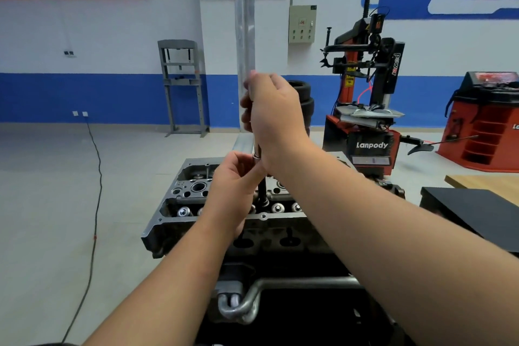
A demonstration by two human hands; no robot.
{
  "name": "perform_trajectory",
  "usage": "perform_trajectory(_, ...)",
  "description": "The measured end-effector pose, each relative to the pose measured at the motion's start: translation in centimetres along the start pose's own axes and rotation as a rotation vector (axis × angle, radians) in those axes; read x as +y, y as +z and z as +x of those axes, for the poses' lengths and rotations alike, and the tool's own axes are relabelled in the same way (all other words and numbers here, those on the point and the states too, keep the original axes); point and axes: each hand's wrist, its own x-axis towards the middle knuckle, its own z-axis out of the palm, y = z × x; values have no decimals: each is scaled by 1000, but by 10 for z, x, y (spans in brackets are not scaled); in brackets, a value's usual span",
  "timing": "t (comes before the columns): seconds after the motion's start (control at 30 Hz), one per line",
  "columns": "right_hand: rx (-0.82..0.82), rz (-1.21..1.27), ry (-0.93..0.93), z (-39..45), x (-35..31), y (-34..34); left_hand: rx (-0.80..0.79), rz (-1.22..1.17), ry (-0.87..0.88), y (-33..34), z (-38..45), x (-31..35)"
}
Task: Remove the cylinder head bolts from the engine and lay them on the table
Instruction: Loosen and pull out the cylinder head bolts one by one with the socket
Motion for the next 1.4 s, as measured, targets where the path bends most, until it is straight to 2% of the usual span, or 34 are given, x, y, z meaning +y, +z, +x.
perform_trajectory(0.13, -194, 131, 100, 6, -3, -7, -83, -39, -27, -4, 0, -3)
perform_trajectory(0.23, -319, 121, 110, 12, -4, -16, -158, 0, -61, -7, -2, -1)
perform_trajectory(0.3, -297, 115, 83, 10, -3, -15, -145, 6, -53, -7, -2, -1)
perform_trajectory(0.4, -106, 56, 35, 7, 1, -9, -62, 1, -15, -3, 0, -2)
perform_trajectory(0.47, -35, 35, -8, 6, 3, -9, -4, 13, 23, 0, 1, -2)
perform_trajectory(0.53, -98, 102, 2, 5, 3, -10, 1, 14, 32, -1, 0, -4)
perform_trajectory(0.63, -191, 197, 98, 6, 2, -10, -98, -3, -10, -3, -1, -2)
perform_trajectory(0.7, -216, 174, 123, 8, 2, -9, -129, 6, -42, -4, -2, -1)
perform_trajectory(0.8, -251, 103, 66, 9, 3, -10, -101, 11, -17, -2, -4, 1)
perform_trajectory(1.0, -78, 210, -11, 10, 6, -13, 8, 38, 36, 4, 2, -1)
perform_trajectory(1.17, -132, 237, 68, 13, 7, -8, -148, 28, -43, -3, 1, -4)
perform_trajectory(1.3, -226, 229, 16, 12, 10, -9, -116, 12, -26, -4, 0, -3)
perform_trajectory(1.4, -162, 241, -41, 11, 13, -10, -60, 26, 2, -1, 2, -4)
